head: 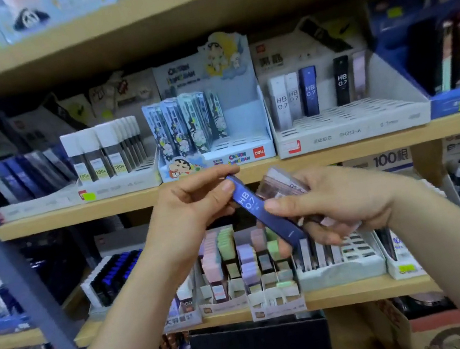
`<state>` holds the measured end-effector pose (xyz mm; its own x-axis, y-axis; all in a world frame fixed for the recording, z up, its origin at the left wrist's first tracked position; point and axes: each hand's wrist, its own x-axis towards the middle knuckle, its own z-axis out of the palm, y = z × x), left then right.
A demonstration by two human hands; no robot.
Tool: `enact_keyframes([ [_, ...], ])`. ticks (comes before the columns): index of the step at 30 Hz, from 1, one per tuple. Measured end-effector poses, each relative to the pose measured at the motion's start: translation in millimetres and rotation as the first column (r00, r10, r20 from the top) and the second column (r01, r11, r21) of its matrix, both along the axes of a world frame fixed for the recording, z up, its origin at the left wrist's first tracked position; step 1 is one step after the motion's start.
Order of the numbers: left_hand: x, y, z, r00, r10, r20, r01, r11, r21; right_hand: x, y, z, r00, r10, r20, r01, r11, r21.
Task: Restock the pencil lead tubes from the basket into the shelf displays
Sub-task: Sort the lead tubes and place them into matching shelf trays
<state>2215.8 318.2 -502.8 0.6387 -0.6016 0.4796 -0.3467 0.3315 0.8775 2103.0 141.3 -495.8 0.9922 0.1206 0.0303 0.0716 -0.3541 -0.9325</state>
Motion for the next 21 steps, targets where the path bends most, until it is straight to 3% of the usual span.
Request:
enact_keyframes([
  [2, -10, -8, 23, 0.998, 0.050, 0.038, -0.045, 0.993, -0.114, -10, -2, 19, 0.977, -0.169, 0.133, 0.161, 0.985, 0.069],
  [5, -14, -26, 58, 0.989, 0.136, 0.061, -0.119, 0.967, -0.225, -23, -18, 40, 0.890, -0.395, 0.228, 0.299, 0.882, 0.363],
  [9, -16, -60, 96, 0.967, 0.215, 0.136, -0.177, 0.953, -0.244, -36, -41, 49, 0.859, -0.476, 0.189, 0.139, 0.572, 0.809],
  [13, -20, -102, 119, 0.899, 0.307, 0.311, -0.265, 0.949, -0.171, -36, -50, 43, 0.817, -0.542, 0.198, 0.007, 0.352, 0.936],
  [16, -17, -133, 127, 0.789, 0.367, 0.492, -0.370, 0.924, -0.097, -37, -54, 41, 0.771, -0.606, 0.195, 0.020, 0.329, 0.944],
  [21, -8, -160, 125, 0.672, 0.350, 0.653, -0.507, 0.860, 0.061, -41, -52, 38, 0.748, -0.636, 0.187, 0.103, 0.391, 0.915],
])
